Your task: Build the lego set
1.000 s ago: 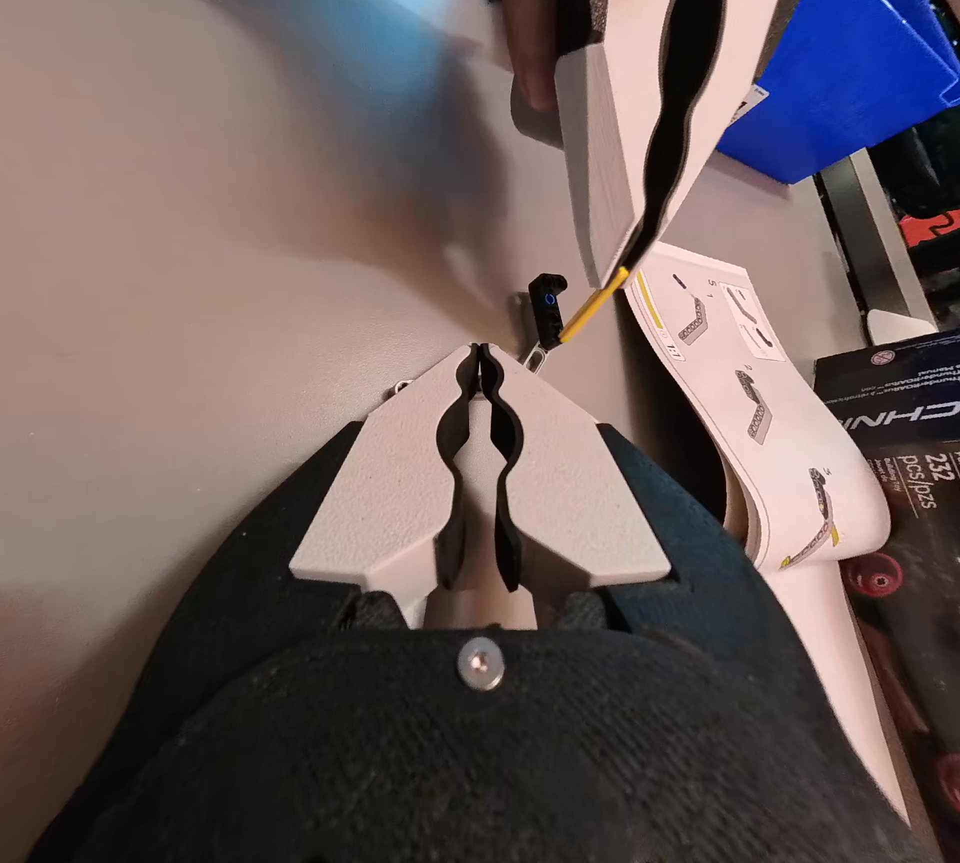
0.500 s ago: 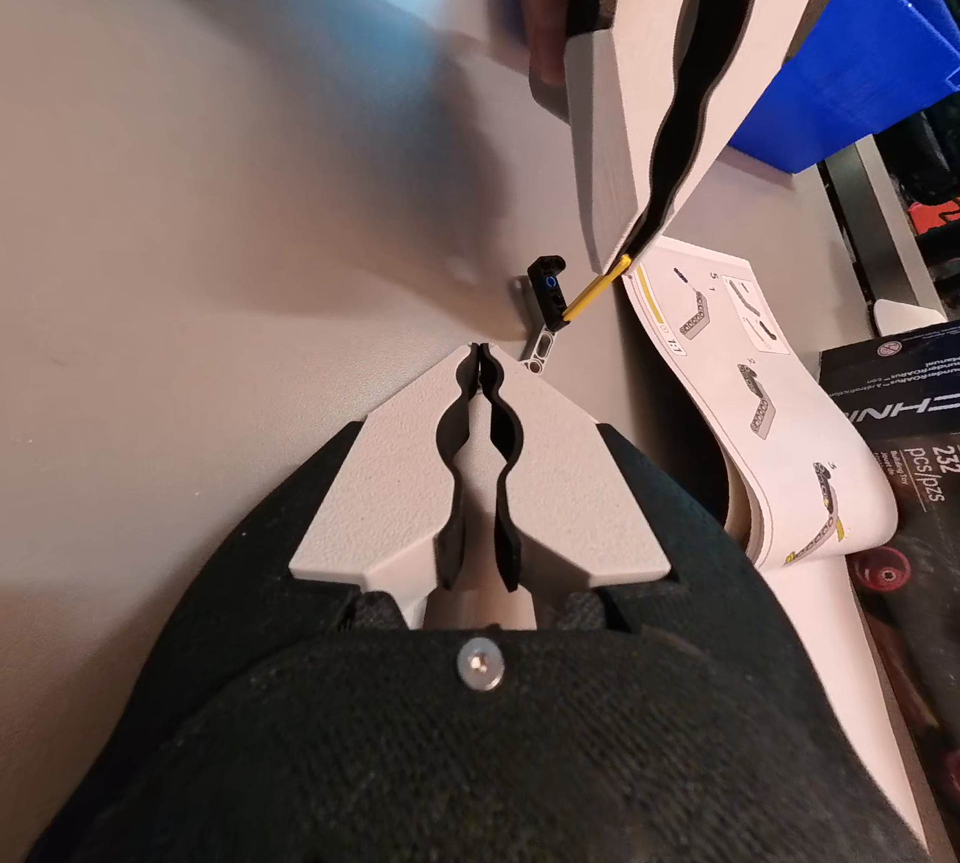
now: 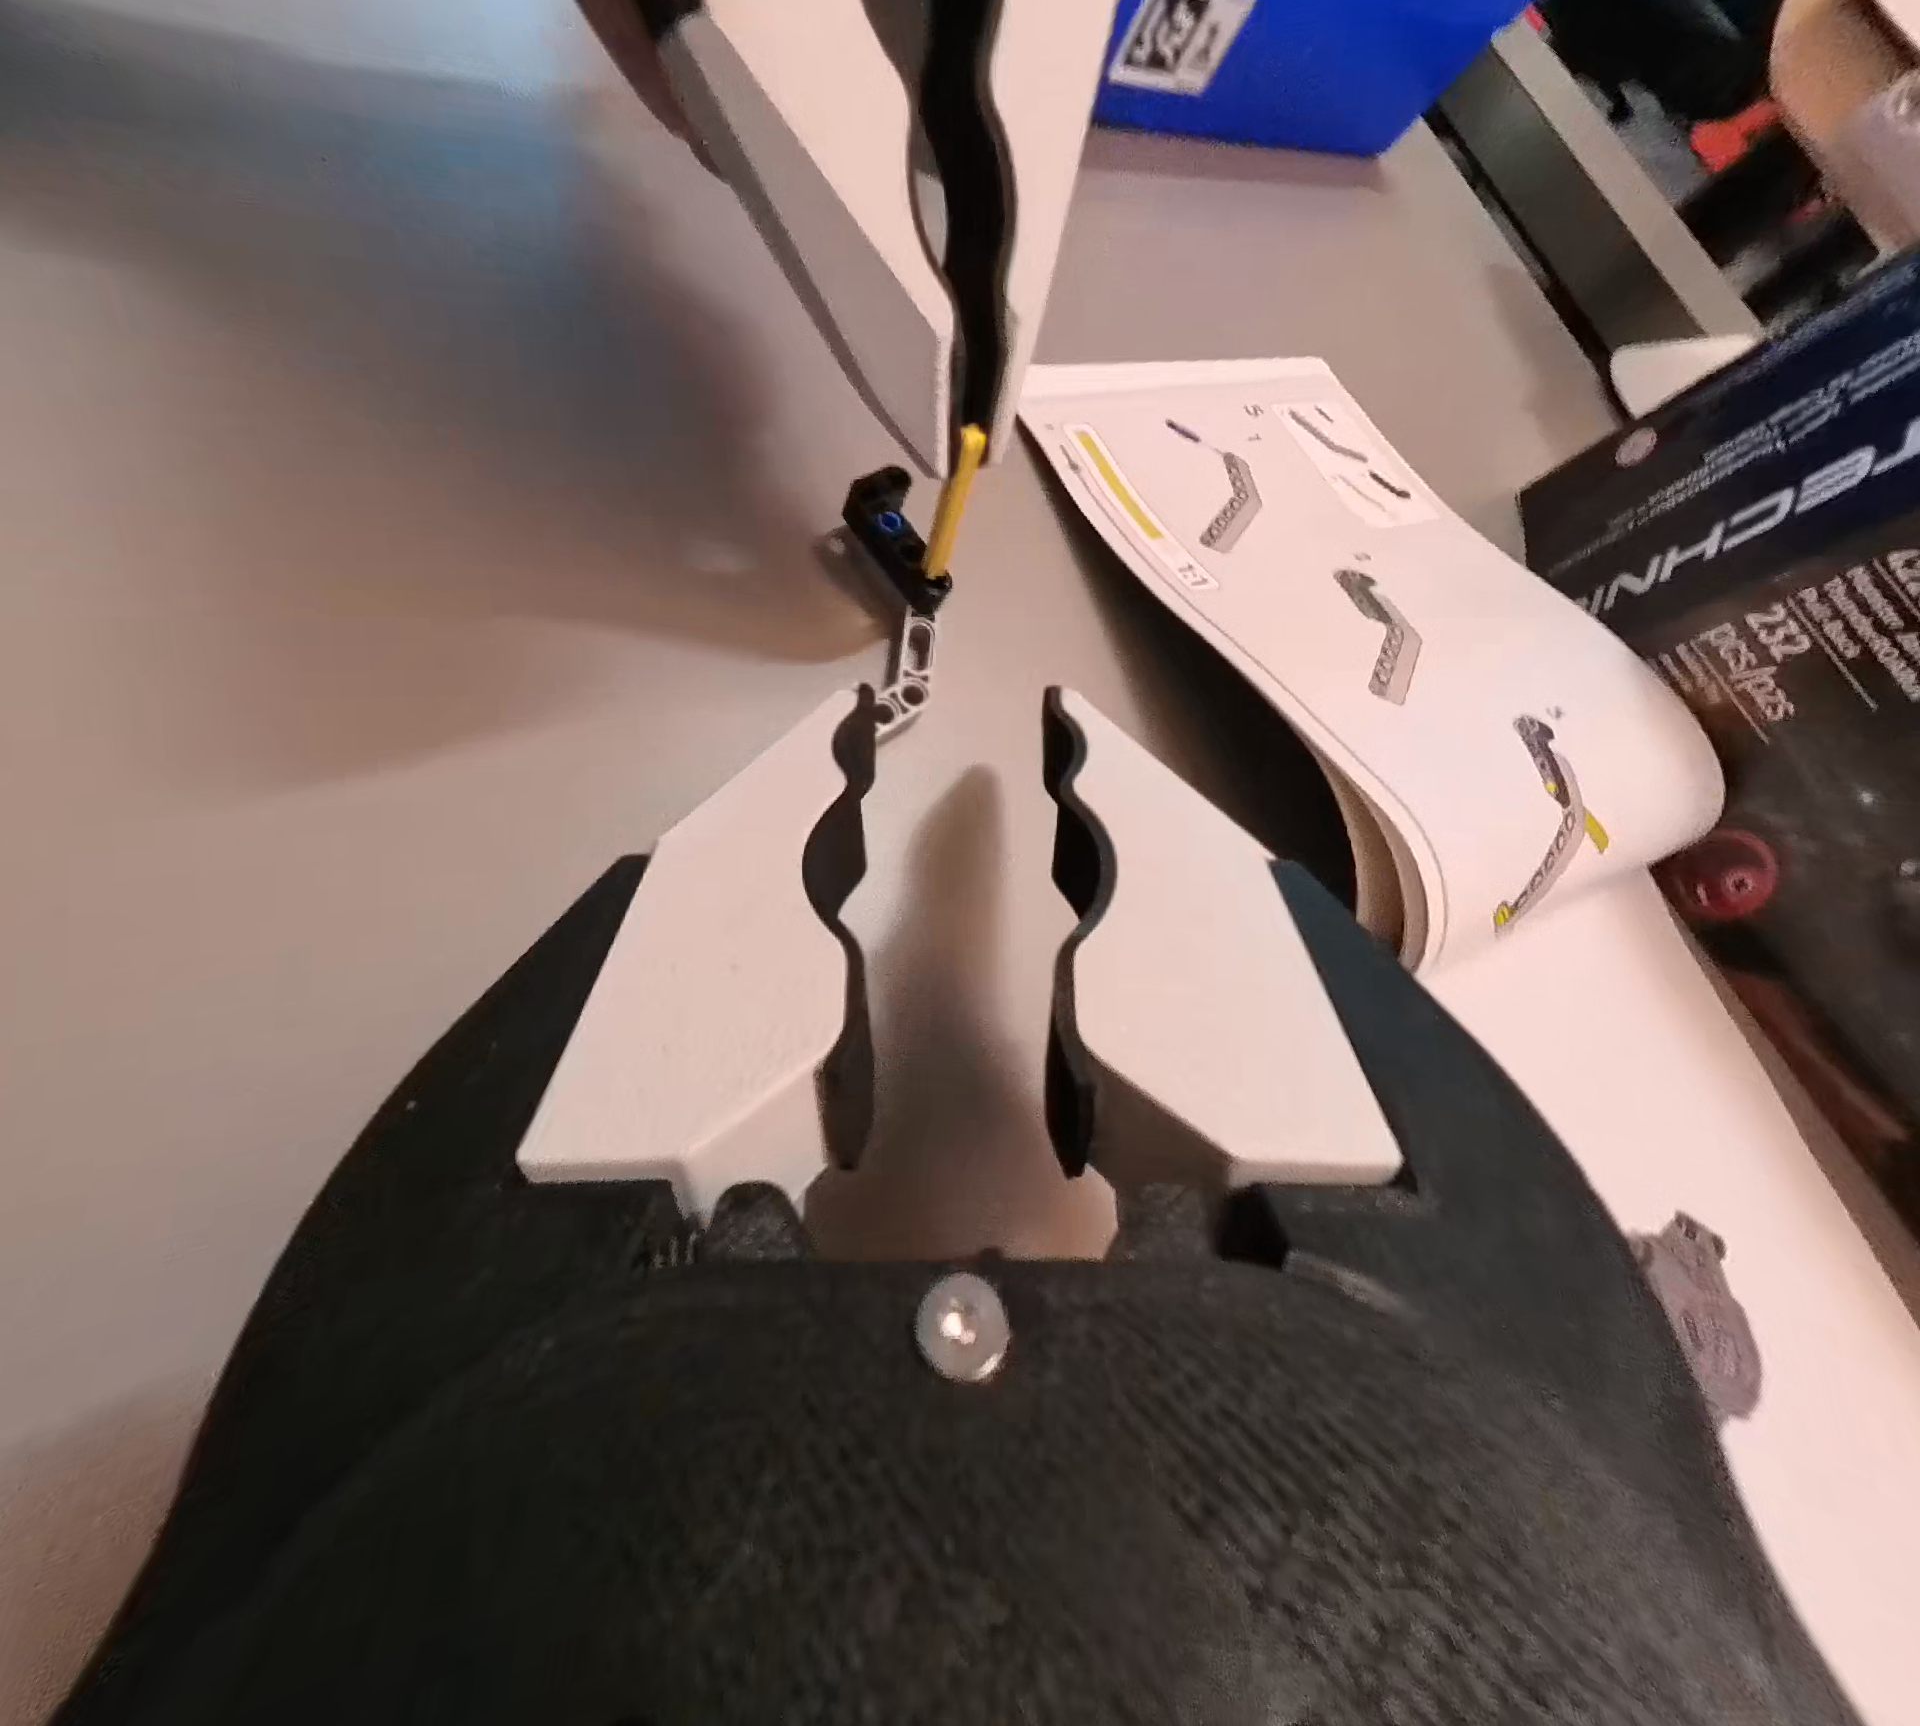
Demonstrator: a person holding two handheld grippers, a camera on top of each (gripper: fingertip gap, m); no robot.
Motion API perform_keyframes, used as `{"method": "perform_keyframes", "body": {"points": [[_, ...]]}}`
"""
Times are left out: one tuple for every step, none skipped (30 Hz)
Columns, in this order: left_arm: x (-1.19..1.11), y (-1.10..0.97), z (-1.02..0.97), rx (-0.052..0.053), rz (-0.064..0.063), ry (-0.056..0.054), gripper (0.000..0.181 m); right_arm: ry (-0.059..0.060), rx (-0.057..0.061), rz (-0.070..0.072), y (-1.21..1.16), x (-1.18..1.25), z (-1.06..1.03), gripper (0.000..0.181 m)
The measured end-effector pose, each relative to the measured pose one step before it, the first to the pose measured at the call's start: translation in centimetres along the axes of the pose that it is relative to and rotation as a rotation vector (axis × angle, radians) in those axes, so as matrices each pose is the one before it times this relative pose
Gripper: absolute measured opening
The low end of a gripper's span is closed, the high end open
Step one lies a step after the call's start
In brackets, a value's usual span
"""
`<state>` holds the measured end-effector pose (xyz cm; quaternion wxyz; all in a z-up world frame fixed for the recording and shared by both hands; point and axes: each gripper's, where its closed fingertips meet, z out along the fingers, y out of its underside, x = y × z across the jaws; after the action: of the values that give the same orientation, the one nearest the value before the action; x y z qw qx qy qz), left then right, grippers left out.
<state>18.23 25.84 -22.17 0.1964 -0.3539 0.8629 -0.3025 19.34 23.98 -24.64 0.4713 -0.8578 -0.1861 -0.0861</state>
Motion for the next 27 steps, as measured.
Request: {"method": "perform_keyframes", "body": {"points": [[-0.032, -0.054, 0.047, 0.0024, -0.0049, -0.0054, 0.000, 0.0012, -0.0212, -0.0038, 0.250, -0.101, 0.196, 0.026], [-0.085, -0.046, 0.049, 0.0011, -0.0051, -0.0084, 0.000, -0.0119, -0.0008, -0.0042, -0.089, -0.310, 0.066, 0.021], [-0.056, -0.043, 0.074, 0.0007, -0.0047, -0.0069, 0.000, -0.0060, -0.0043, 0.0050, -0.055, -0.185, 0.088, 0.017], [-0.031, -0.056, 0.078, 0.0016, -0.0041, -0.0059, 0.001, -0.0097, -0.0028, 0.0059, -0.064, -0.193, 0.091, 0.014], [-0.055, -0.066, 0.061, 0.0018, -0.0034, -0.0066, 0.000, -0.0108, -0.0017, 0.0081, -0.027, -0.118, 0.049, 0.013], [-0.002, -0.047, 0.032, 0.0006, -0.0025, -0.0042, 0.001, -0.0050, -0.0011, 0.0170, 0.005, 0.075, -0.001, 0.015], [0.027, -0.042, 0.024, 0.0014, -0.0024, -0.0014, 0.001, -0.0241, 0.0043, 0.0386, -0.107, -0.180, -0.123, 0.022], [0.020, -0.045, 0.031, 0.0025, -0.0022, -0.0034, 0.001, -0.0765, 0.0185, 0.0734, -0.400, -0.913, -0.261, 0.040], [-0.003, -0.014, 0.024, 0.0035, -0.0028, -0.0052, 0.001, -0.0615, 0.0259, 0.0911, -0.515, -0.700, -0.163, 0.044], [0.038, -0.009, 0.004, 0.0034, -0.0034, -0.0034, 0.001, -0.0263, 0.0003, 0.0591, -0.057, -0.216, 0.074, 0.036], [0.002, 0.025, -0.034, 0.0024, -0.0034, -0.0051, 0.001, 0.0127, -0.0304, 0.0141, 0.386, 0.279, 0.280, 0.036], [0.003, 0.022, -0.020, 0.0030, -0.0044, -0.0046, 0.001, 0.0323, -0.0390, 0.0011, 0.473, 0.409, 0.379, 0.048], [0.013, 0.023, -0.022, 0.0037, -0.0039, -0.0025, 0.001, 0.0300, -0.0381, -0.0090, 0.457, 0.244, 0.391, 0.054], [0.000, 0.030, -0.018, 0.0022, -0.0030, -0.0027, 0.001, 0.0199, -0.0083, 0.0047, -0.045, 0.082, 0.250, 0.053], [-0.016, 0.048, -0.046, 0.0003, -0.0038, -0.0024, 0.001, 0.0112, -0.0014, 0.0185, -0.147, 0.020, 0.211, 0.050], [-0.010, 0.055, -0.036, -0.0001, -0.0035, -0.0015, 0.001, 0.0171, 0.0004, 0.0098, -0.148, 0.147, 0.165, 0.048], [0.010, 0.011, -0.021, 0.0010, -0.0018, -0.0013, 0.001, 0.0079, -0.0001, 0.0065, -0.101, 0.099, 0.117, 0.047], [0.000, -0.013, 0.010, 0.0022, -0.0023, -0.0021, 0.001, 0.0004, -0.0019, 0.0000, -0.015, 0.072, 0.004, 0.045], [0.013, -0.031, 0.031, 0.0020, -0.0050, -0.0018, 0.001, -0.0045, -0.0051, -0.0028, 0.095, 0.078, -0.107, 0.043], [0.016, -0.031, 0.015, -0.0001, -0.0052, -0.0022, 0.001, -0.0011, -0.0054, 0.0023, 0.181, 0.182, -0.216, 0.039], [0.023, -0.005, 0.012, -0.0021, -0.0031, -0.0029, 0.001, -0.0008, -0.0044, -0.0030, 0.257, 0.226, -0.279, 0.036], [0.044, -0.009, -0.002, -0.0023, -0.0010, -0.0022, 0.001, -0.0016, -0.0039, -0.0021, 0.276, 0.252, -0.316, 0.033], [0.044, -0.024, 0.005, -0.0013, 0.0000, -0.0018, 0.001, 0.0031, -0.0063, 0.0041, 0.269, 0.323, -0.285, 0.030], [0.016, -0.019, 0.017, -0.0008, -0.0010, -0.0018, 0.001, 0.0035, -0.0071, -0.0015, 0.203, 0.293, -0.221, 0.029], [0.011, -0.026, 0.029, -0.0003, -0.0024, 0.0001, 0.000, 0.0043, -0.0021, -0.0046, 0.108, 0.194, -0.127, 0.028], [-0.011, -0.033, 0.015, -0.0002, -0.0039, 0.0011, 0.000, 0.0037, 0.0049, -0.0120, -0.025, 0.045, -0.016, 0.028], [-0.053, -0.017, 0.027, -0.0006, -0.0063, 0.0013, 0.000, -0.0071, 0.0089, -0.0194, -0.062, -0.197, 0.044, 0.024]]}}
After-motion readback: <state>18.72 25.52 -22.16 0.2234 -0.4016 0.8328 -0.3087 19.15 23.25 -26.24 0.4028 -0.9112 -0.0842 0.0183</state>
